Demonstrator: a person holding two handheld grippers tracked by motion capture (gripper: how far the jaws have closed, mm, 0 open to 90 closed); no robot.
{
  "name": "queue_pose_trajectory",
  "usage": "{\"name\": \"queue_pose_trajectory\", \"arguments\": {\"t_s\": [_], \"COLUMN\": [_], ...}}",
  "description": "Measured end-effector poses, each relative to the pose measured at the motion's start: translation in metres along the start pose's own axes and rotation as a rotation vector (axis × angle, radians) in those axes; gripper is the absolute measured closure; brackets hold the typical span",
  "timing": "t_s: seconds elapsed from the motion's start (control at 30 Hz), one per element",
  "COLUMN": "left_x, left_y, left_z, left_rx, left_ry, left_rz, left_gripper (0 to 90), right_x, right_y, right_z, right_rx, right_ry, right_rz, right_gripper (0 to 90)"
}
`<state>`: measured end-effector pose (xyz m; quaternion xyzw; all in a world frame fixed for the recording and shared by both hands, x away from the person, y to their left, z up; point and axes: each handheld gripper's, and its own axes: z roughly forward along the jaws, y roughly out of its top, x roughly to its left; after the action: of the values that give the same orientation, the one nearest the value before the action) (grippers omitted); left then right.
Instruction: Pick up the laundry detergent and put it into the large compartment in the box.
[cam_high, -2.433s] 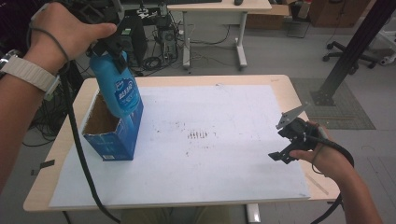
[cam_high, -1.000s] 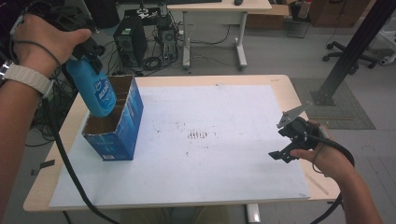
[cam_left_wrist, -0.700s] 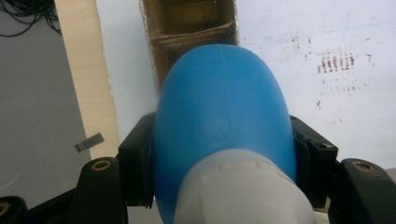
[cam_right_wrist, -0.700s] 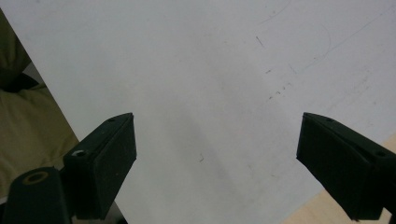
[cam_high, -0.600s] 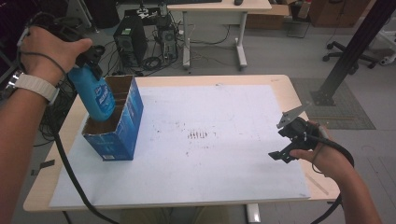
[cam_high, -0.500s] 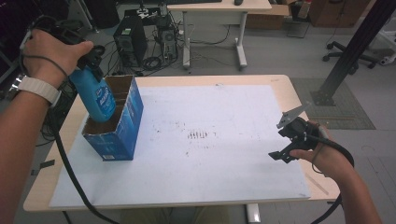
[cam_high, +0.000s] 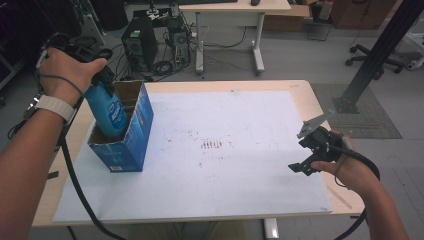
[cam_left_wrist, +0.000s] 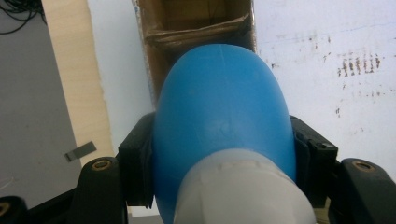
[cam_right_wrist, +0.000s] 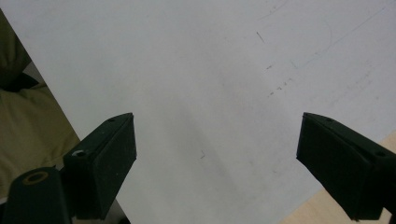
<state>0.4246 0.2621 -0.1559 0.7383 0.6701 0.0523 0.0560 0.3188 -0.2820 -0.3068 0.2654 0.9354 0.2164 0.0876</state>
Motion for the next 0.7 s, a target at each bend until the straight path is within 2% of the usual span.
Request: {"name": "queue_pose_trajectory", "arguments": {"t_s": [0.27, 0.7], "left_x": [0.002, 0.006], "left_y": [0.000, -0.003], "left_z": [0.018, 0.044], "left_rx": [-0.003, -0.007], "left_ry": [-0.012, -0.012], "left_rz": [-0.018, -0.021], "left_gripper": [37.5, 37.5], "right_x": [0.000, 0.000], "right_y": [-0.002, -0.002], "right_z": [0.001, 0.003], "right_rx": [0.006, 0.012], "right_ry": [0.000, 0.002], "right_rz": [0.007, 0.011], "right_gripper": [12.0, 12.0]}}
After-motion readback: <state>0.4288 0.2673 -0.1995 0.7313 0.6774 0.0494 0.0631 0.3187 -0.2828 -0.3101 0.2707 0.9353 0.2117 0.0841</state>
